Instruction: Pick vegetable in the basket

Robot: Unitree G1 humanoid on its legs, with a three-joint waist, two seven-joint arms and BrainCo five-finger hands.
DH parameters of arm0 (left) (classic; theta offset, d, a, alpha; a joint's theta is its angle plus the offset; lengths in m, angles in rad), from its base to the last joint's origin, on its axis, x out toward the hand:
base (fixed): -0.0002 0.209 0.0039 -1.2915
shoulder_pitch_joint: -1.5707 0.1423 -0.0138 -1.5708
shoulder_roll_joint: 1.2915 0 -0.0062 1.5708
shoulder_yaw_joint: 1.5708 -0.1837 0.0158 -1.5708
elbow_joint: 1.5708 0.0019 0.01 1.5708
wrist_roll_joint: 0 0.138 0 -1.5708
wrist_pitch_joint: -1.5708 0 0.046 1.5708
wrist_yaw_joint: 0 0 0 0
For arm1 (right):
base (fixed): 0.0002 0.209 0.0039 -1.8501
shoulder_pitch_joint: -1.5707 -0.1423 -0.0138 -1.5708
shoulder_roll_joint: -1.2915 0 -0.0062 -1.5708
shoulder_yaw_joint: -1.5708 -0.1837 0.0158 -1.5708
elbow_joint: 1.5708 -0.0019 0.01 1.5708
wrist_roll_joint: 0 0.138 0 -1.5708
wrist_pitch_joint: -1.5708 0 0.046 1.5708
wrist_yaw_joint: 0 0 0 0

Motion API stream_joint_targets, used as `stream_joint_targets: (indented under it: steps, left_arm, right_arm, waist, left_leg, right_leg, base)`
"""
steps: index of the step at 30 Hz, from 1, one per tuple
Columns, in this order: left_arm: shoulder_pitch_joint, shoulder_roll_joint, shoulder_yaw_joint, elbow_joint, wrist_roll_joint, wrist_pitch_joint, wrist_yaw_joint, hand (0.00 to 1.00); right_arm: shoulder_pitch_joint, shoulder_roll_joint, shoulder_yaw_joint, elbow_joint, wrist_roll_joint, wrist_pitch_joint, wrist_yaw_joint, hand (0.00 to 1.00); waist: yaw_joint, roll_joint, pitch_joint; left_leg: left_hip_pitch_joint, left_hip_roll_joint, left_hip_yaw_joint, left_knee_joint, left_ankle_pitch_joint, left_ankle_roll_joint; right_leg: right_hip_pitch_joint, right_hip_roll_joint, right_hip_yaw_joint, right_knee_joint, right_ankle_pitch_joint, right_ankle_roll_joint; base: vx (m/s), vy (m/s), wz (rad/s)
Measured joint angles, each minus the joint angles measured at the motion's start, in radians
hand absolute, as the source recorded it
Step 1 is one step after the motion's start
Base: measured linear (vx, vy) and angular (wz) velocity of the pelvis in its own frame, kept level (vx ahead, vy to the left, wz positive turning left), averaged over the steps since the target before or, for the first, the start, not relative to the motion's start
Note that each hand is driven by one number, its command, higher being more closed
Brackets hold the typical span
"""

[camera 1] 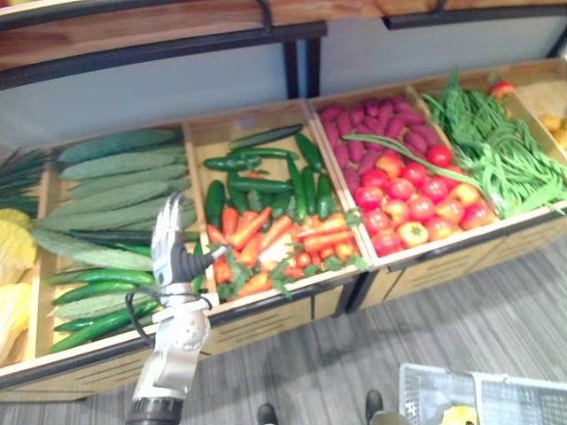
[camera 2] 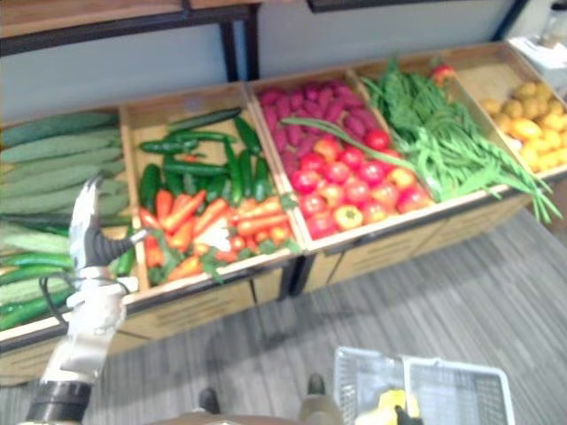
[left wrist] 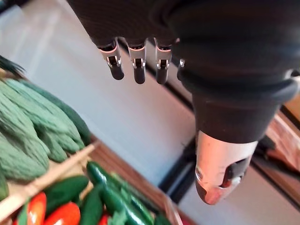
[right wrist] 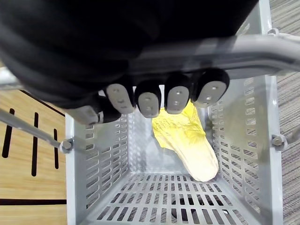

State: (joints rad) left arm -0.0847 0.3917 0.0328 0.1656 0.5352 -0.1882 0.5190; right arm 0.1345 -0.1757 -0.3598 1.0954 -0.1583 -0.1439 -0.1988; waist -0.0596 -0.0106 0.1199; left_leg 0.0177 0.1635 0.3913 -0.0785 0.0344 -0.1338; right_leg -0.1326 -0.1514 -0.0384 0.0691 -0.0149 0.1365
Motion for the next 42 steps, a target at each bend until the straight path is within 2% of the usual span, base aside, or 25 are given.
stream_joint_targets:
  steps: [3,4,8,10,15,27,34,38,42]
  left_arm:
    - [-0.093,0.034,-0.047,0.137,0.003,0.007,-0.015,0.00]
    - [-0.114,0.043,-0.066,0.157,0.010,0.008,-0.017,0.00]
    - [-0.192,0.080,-0.131,0.207,0.030,0.003,-0.031,0.00]
    - [-0.220,0.125,-0.185,0.224,0.029,-0.005,-0.057,0.00]
    - [-0.314,0.132,-0.281,0.286,0.030,-0.010,-0.101,0.00]
    - [-0.408,0.111,-0.349,0.344,0.030,-0.001,-0.114,0.00]
    - [-0.431,0.055,-0.341,0.366,0.030,0.049,-0.133,0.00]
    - [-0.433,0.003,-0.304,0.403,0.035,0.093,-0.133,0.00]
    - [-0.442,-0.007,-0.272,0.403,0.036,0.114,-0.133,0.00]
  right_arm:
    - [-0.027,-0.007,0.039,-0.048,-0.007,-0.002,0.005,1.00]
    - [-0.028,-0.007,0.049,-0.064,-0.007,-0.006,0.006,1.00]
    - [-0.036,-0.008,0.067,-0.101,-0.006,-0.017,0.007,1.00]
    - [-0.034,-0.009,0.081,-0.109,-0.006,-0.021,0.007,1.00]
    - [-0.032,-0.015,0.100,-0.111,-0.012,-0.022,0.006,1.00]
    - [-0.032,-0.019,0.112,-0.164,-0.037,-0.026,0.003,1.00]
    - [-0.031,-0.011,0.108,-0.181,-0.037,-0.023,-0.003,1.00]
    - [-0.031,-0.003,0.098,-0.183,-0.037,-0.021,-0.010,1.00]
    - [-0.031,-0.002,0.092,-0.192,-0.037,-0.020,-0.010,1.00]
  waist:
    - [-0.022,0.006,0.006]
    - [-0.025,0.008,0.010]
    - [-0.071,0.018,0.035]
    - [-0.073,0.020,0.037]
    - [-0.080,0.036,0.054]
    - [-0.081,0.038,0.084]
    - [-0.074,0.035,0.099]
    - [-0.071,0.035,0.102]
    - [-0.069,0.034,0.119]
  left_leg:
    - [-0.002,0.003,0.066,-0.003,-0.002,-0.002]
    - [-0.004,0.004,0.077,-0.003,-0.003,-0.004]
    - [-0.010,0.007,0.105,-0.003,-0.006,-0.007]
    - [-0.010,0.011,0.132,-0.003,-0.012,-0.014]
    - [-0.009,0.017,0.152,0.017,-0.026,-0.017]
    - [-0.014,0.026,0.204,0.047,-0.049,-0.026]
    - [-0.015,0.027,0.204,0.048,-0.049,-0.026]
    - [-0.015,0.028,0.203,0.050,-0.049,-0.026]
    - [-0.015,0.034,0.202,0.056,-0.049,-0.026]
  right_leg:
    - [-0.046,0.016,0.066,-0.006,0.030,-0.003]
    - [-0.059,0.020,0.082,-0.007,0.035,-0.004]
    - [-0.087,0.031,0.115,-0.012,0.046,-0.002]
    - [-0.106,0.042,0.143,-0.012,0.052,-0.004]
    - [-0.115,0.047,0.160,-0.002,0.053,-0.004]
    - [-0.143,0.060,0.225,0.005,0.062,0.000]
    - [-0.143,0.056,0.228,0.006,0.064,0.003]
    - [-0.143,0.055,0.228,0.010,0.064,0.003]
    - [-0.143,0.055,0.228,0.017,0.064,0.003]
  base:
    - [-0.01,-0.005,-0.63]
    - [0.00,-0.013,-0.63]
    - [0.02,-0.021,-0.30]
    - [0.04,-0.016,-0.37]
    - [0.05,-0.012,-0.14]
    - [0.02,-0.009,-0.13]
    - [0.00,0.000,0.00]
    - [0.00,0.000,0.00]
    - [0.00,0.000,0.00]
